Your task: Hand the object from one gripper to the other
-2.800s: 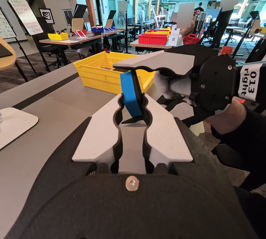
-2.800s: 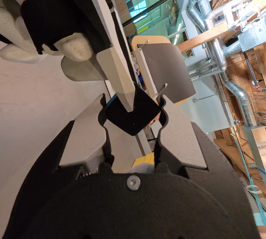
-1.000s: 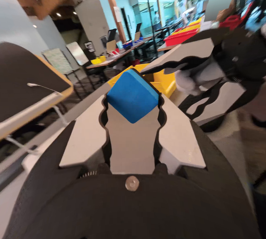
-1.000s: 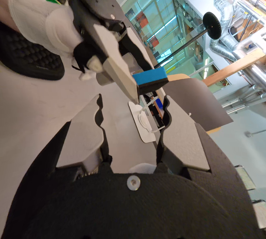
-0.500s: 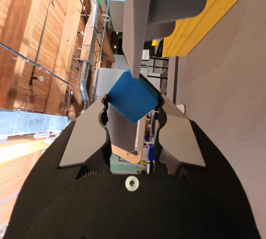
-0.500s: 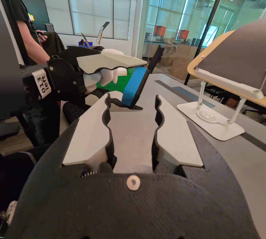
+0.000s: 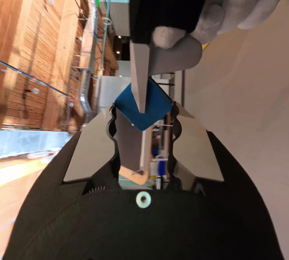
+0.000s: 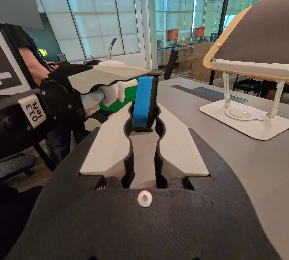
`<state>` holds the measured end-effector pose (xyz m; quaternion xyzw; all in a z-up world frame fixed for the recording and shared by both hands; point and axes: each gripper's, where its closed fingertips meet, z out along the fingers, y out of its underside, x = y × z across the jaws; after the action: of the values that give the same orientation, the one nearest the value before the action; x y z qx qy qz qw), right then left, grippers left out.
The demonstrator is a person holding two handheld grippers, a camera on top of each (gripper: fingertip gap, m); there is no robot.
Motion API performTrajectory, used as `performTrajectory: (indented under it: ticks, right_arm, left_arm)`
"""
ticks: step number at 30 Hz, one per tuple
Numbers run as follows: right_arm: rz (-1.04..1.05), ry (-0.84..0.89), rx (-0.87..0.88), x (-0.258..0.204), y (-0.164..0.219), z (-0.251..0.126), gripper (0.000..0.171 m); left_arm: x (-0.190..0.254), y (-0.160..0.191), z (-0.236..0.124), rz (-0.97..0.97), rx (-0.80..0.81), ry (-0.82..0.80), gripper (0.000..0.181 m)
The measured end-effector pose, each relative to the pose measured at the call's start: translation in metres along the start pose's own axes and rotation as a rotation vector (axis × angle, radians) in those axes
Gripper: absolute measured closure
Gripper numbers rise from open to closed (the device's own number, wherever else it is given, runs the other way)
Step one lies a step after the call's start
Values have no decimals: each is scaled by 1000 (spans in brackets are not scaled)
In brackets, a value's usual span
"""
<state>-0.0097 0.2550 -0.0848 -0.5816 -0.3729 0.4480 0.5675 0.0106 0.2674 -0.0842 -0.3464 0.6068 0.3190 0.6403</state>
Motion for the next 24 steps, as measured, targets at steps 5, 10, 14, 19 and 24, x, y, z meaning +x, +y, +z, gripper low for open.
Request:
performTrajectory:
  ticks: [5, 10, 14, 19, 24]
  right_arm:
    - [95, -92, 142, 6, -15, -15, 150]
    - [144, -200, 278, 2, -25, -22, 150]
    - [158, -250, 337, -2, -26, -21, 151]
    - [167, -268, 355, -3, -27, -23, 151]
    - [142, -278, 346, -9, -26, -20, 151]
  left_arm:
    - [8, -3, -8, -553, 99, 264, 103]
    - [12, -23, -21, -1261, 296, 636, 117]
    - [8, -38, -25, -1528, 436, 762, 127]
    - [5, -41, -23, -1645, 474, 795, 136]
    - [14, -39, -21, -1658, 451, 817, 153]
